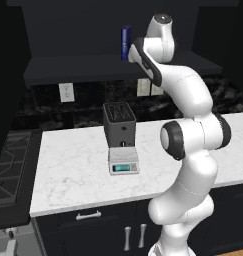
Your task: Pick the bar and place it on the digital scale for weighing, and close the cabinet.
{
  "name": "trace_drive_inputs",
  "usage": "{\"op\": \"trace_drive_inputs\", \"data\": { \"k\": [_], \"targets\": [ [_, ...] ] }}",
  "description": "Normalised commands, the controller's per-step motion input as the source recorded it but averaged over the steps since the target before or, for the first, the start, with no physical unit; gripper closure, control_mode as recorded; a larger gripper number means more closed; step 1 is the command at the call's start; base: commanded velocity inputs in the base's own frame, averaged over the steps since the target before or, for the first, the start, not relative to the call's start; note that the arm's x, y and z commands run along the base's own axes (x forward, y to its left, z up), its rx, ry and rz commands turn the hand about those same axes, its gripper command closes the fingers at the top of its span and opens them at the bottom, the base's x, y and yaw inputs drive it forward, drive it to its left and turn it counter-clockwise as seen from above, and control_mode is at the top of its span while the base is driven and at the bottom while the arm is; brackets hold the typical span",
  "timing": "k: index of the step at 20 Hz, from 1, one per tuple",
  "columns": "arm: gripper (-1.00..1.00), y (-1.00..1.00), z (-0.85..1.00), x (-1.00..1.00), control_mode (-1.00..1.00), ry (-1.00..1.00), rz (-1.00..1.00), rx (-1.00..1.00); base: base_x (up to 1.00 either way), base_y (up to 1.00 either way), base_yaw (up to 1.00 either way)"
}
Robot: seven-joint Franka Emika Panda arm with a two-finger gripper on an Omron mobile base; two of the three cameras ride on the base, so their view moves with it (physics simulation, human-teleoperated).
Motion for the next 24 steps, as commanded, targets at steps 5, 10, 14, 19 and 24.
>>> {"op": "trace_drive_inputs", "data": {
  "k": [5,10,14,19,24],
  "targets": [
    [1.0,0.09,-0.19,0.0,-1.0,0.15,0.0,0.0,0.0,0.0,0.0],
    [1.0,0.03,-0.04,-0.02,-1.0,0.12,0.0,0.0,0.0,0.0,0.0],
    [1.0,0.0,0.08,-0.67,-1.0,-0.04,-0.04,0.02,0.0,0.0,0.0],
    [1.0,0.0,0.11,-0.89,-1.0,-0.21,-0.1,0.08,0.0,0.0,0.0],
    [1.0,0.0,0.0,-0.98,-1.0,-0.36,-0.03,0.09,0.0,0.0,0.0]
  ]
}}
